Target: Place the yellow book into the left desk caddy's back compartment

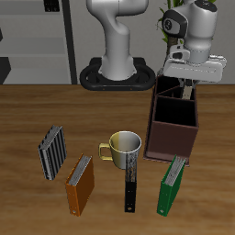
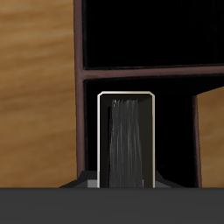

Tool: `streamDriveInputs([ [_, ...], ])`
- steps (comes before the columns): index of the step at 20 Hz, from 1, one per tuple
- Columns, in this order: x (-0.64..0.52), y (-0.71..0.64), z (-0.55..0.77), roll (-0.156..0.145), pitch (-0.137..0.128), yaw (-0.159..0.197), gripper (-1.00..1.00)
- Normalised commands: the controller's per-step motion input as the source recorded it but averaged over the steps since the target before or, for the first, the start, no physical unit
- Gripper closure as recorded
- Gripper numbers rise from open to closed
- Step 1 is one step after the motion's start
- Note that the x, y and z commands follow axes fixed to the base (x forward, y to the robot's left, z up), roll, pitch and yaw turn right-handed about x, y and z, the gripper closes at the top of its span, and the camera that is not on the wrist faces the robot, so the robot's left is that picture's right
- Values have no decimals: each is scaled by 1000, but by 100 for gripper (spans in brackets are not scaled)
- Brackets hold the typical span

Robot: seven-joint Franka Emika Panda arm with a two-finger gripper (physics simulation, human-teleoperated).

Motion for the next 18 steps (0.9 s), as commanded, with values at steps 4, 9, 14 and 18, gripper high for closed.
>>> streamDriveInputs([
  [4, 80, 13, -284, 4, 66, 3, 100],
  [9, 15, 8, -152, 31, 55, -8, -100],
  [14, 37, -99, 42, 5, 5, -20, -100],
  [18, 4, -109, 57, -6, -10, -1, -100],
])
